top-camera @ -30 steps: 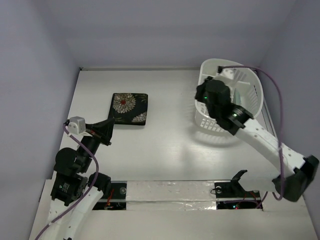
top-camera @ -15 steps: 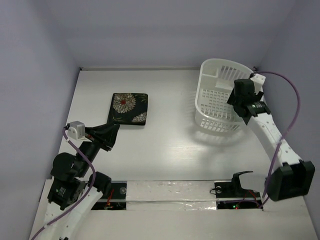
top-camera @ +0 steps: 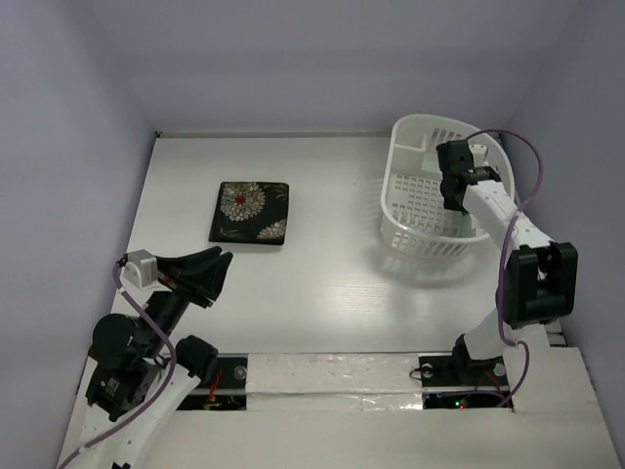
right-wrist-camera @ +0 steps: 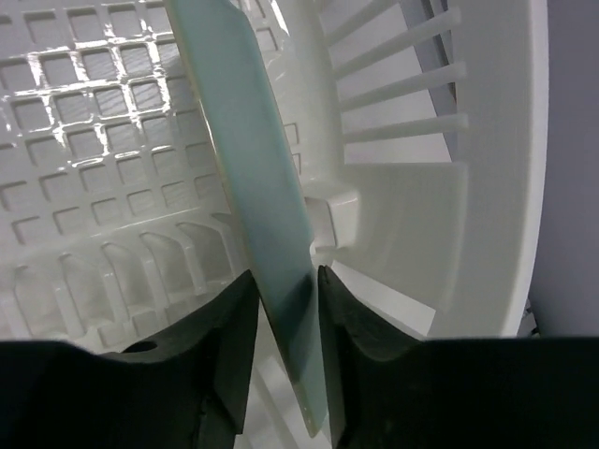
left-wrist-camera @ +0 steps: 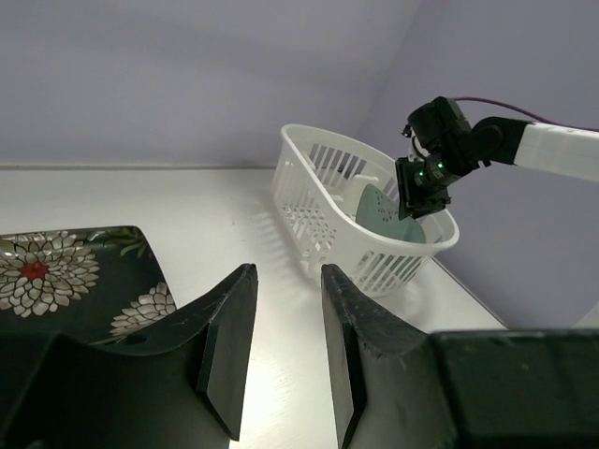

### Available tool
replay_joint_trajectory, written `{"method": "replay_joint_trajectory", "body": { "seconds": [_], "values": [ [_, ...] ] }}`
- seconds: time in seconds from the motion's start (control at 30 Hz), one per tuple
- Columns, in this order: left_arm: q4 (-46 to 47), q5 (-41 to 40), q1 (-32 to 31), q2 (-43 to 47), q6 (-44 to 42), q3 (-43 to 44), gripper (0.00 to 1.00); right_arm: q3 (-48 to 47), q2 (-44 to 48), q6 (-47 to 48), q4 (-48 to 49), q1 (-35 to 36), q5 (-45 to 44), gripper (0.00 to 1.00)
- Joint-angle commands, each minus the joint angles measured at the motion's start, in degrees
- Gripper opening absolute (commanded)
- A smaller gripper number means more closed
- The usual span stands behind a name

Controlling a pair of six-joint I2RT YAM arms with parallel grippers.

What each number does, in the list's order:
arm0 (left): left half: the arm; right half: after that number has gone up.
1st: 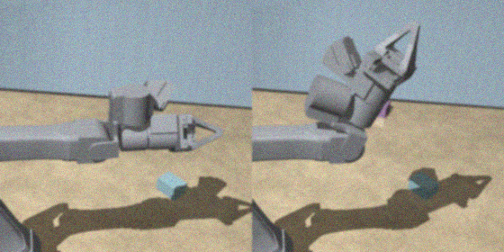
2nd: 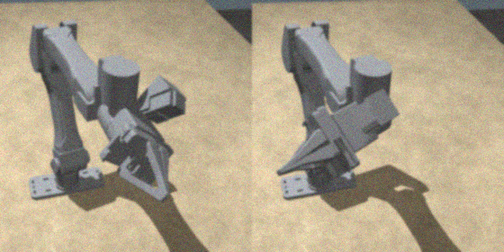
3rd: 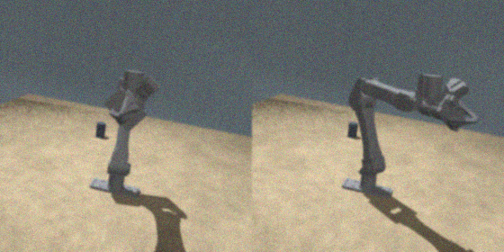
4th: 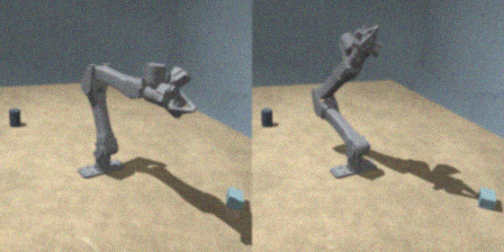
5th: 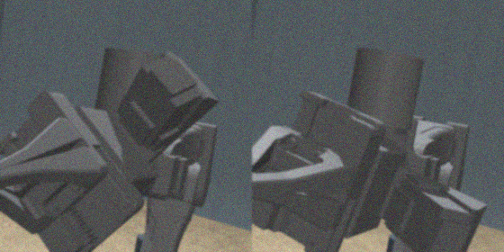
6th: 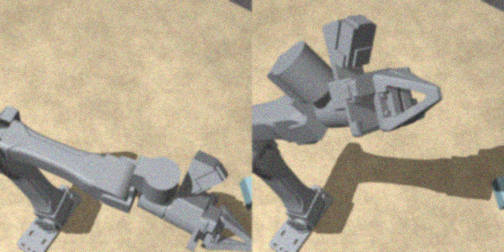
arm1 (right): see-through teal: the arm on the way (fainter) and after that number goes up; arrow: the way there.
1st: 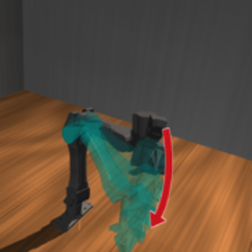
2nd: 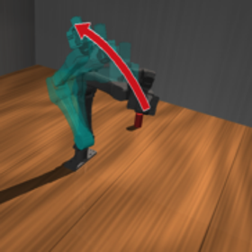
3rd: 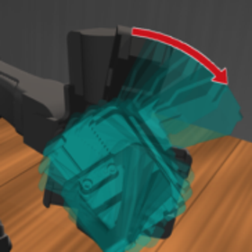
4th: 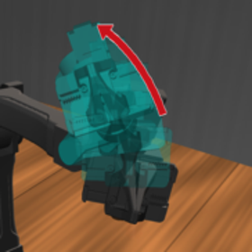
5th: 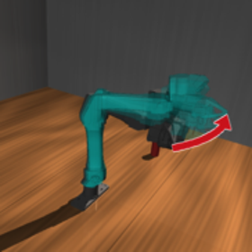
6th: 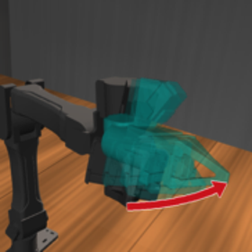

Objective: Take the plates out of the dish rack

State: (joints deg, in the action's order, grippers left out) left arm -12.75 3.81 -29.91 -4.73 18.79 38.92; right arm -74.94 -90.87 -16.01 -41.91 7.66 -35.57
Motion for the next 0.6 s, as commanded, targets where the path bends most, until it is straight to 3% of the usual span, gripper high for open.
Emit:
{"method": "replay_joint_trajectory", "body": {
  "seconds": [0.0, 0.13, 0.47, 0.57],
  "values": [
    [1.86, -0.30, -0.59, 1.21, 0.29, -0.24, 0.31, -4.07, -3.16, 1.16, -4.93, -0.19, -4.50, 0.36],
    [1.77, -0.56, -1.20, 1.39, 0.29, -0.24, 0.31, -4.25, -5.11, 1.86, -5.64, -0.19, -6.09, 0.28],
    [1.77, -0.47, -1.20, 1.48, 0.20, -0.24, 0.32, -4.25, -7.13, 2.65, -5.81, -0.19, -8.46, 0.47],
    [1.77, -0.56, -1.20, 1.57, 0.20, -0.16, 0.32, -4.52, -7.30, 2.65, -5.99, 0.51, -10.29, 0.41]
  ]
}}
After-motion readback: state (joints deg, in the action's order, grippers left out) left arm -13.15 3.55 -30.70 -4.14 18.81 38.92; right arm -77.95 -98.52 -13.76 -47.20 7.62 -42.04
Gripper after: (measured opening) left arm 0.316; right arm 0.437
